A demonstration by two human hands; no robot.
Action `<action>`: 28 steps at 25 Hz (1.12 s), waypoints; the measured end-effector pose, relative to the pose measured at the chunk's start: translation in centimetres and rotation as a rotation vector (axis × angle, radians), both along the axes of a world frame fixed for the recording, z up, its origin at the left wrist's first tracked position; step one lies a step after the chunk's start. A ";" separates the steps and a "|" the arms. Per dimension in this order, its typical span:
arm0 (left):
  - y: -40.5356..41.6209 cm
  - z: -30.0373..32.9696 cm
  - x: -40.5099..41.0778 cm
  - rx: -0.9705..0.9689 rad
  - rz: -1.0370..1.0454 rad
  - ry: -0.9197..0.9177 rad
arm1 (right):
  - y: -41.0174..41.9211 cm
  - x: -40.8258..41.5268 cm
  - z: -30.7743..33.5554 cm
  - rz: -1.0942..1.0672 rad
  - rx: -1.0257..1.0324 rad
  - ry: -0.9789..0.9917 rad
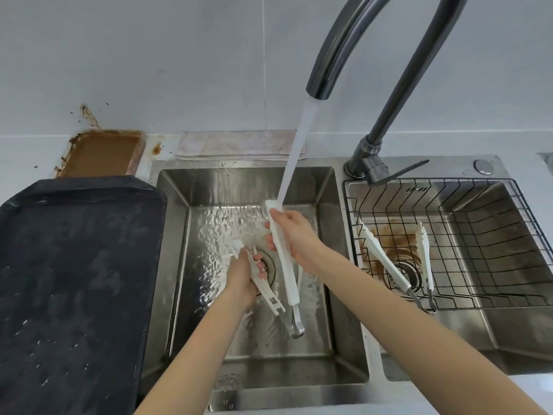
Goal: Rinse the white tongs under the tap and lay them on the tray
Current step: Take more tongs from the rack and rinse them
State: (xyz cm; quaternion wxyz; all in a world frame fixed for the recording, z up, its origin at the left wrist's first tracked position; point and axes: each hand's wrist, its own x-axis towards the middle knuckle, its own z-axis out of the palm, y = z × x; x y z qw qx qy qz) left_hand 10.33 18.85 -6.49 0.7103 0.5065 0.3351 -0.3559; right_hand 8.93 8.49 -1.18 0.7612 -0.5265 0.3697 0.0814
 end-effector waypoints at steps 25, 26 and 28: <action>-0.7 7.3 0.1 0.343 -0.144 -0.853 | 0.5 2.5 -1.9 -0.055 -0.369 -0.075; -0.5 7.3 0.2 0.334 -0.134 -0.851 | 0.5 2.4 -1.7 -0.070 -0.344 -0.135; -0.2 7.2 0.1 0.312 -0.129 -0.855 | 0.5 2.3 -1.4 -0.140 -0.316 -0.189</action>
